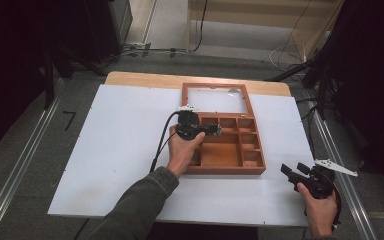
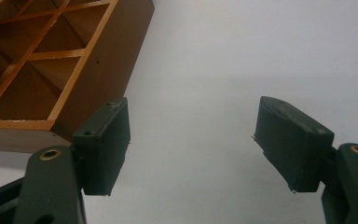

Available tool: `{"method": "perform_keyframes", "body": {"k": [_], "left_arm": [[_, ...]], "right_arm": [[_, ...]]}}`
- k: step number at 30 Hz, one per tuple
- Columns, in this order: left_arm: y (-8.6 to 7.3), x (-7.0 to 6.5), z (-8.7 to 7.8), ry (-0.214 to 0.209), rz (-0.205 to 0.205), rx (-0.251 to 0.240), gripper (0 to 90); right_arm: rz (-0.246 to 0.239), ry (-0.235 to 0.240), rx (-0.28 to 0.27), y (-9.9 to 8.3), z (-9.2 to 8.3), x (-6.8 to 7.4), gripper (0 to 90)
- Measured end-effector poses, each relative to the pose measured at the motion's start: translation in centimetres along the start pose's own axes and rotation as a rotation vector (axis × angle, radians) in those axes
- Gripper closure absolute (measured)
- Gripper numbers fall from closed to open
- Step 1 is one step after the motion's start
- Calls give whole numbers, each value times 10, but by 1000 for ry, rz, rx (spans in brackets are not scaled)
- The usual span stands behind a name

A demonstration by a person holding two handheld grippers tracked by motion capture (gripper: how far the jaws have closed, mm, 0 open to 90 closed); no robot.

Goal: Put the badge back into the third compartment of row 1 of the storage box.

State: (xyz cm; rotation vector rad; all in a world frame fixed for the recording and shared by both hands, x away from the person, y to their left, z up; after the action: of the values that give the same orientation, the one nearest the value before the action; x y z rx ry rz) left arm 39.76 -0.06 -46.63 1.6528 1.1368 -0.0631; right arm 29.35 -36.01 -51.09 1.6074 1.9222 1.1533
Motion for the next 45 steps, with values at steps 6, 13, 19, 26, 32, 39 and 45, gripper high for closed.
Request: {"method": "perform_keyframes", "body": {"k": [6, 13, 19, 26, 32, 39, 45], "left_arm": [[4, -1, 6, 5, -1, 2, 897], [9, -2, 12, 14, 6, 5, 897], [12, -4, 20, 18, 5, 7, 897], [16, -3, 30, 30, 6, 11, 896], [20, -4, 36, 38, 2, 12, 896], [23, -5, 44, 51, 1, 14, 896], [24, 0, 51, 77, -9, 19, 896]], "right_arm": [[-1, 1, 1, 0, 0, 0, 244], [1, 2, -3, 1, 1, 1, 244], [3, 3, -5, 1, 1, 0, 244], [3, 5, -5, 1, 1, 0, 244], [-4, 5, -4, 2, 2, -1, 244], [-2, 6, -4, 2, 2, -1, 244], [-8, 7, -4, 3, 3, -1, 244]]}}
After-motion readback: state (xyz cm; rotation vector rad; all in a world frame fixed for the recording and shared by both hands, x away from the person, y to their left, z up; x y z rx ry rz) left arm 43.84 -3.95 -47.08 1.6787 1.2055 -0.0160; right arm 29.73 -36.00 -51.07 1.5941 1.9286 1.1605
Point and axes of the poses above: each handheld gripper's, and its own axes: z roughly forward along the jaws, y roughly out of its top, x roughly to its left, the point moved 3 cm from there along z, roughly forward along the jaws, and after that the axes turned 3 degrees about -z, right-handed, at the moved point
